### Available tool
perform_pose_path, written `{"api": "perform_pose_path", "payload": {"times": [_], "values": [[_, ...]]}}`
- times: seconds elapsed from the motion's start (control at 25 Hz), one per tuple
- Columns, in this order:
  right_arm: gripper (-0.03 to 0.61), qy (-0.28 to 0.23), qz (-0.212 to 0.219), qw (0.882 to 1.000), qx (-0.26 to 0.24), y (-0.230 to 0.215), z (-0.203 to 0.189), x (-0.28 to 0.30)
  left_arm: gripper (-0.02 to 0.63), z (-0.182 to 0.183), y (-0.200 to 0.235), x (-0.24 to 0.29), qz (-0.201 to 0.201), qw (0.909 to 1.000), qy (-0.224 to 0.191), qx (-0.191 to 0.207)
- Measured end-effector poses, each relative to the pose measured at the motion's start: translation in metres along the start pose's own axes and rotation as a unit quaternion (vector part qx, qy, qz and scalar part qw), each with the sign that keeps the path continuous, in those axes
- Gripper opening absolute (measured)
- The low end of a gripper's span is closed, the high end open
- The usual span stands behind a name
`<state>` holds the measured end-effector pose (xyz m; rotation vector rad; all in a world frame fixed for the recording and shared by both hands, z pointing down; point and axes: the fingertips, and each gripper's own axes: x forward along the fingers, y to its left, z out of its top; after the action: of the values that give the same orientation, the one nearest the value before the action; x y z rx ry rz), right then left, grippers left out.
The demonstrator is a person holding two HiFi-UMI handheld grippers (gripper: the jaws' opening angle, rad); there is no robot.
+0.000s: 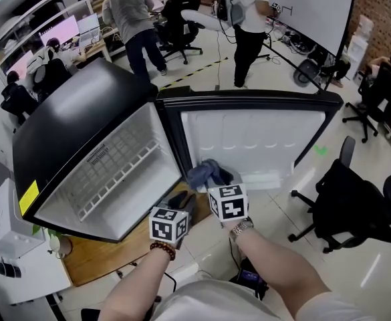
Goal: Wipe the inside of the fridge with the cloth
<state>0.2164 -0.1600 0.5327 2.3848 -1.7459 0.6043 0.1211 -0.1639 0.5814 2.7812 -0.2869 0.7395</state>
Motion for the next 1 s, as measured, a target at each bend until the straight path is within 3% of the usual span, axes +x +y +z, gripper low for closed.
{"api": "perform_pose_path", "payload": {"times": [0.72,1.0], "values": [[0.120,-0.003,-0.074,0.997,0.016,-0.072,-0.011,-0.036,0.106,0.009,-0.034,0.020,-0.049,0.9977,-0.015,-0.043],[0.120,-0.003,-0.097,0.995,0.023,-0.103,-0.015,-0.053,0.124,0.014,-0.040,0.030,-0.069,0.9921,-0.027,-0.101]]}}
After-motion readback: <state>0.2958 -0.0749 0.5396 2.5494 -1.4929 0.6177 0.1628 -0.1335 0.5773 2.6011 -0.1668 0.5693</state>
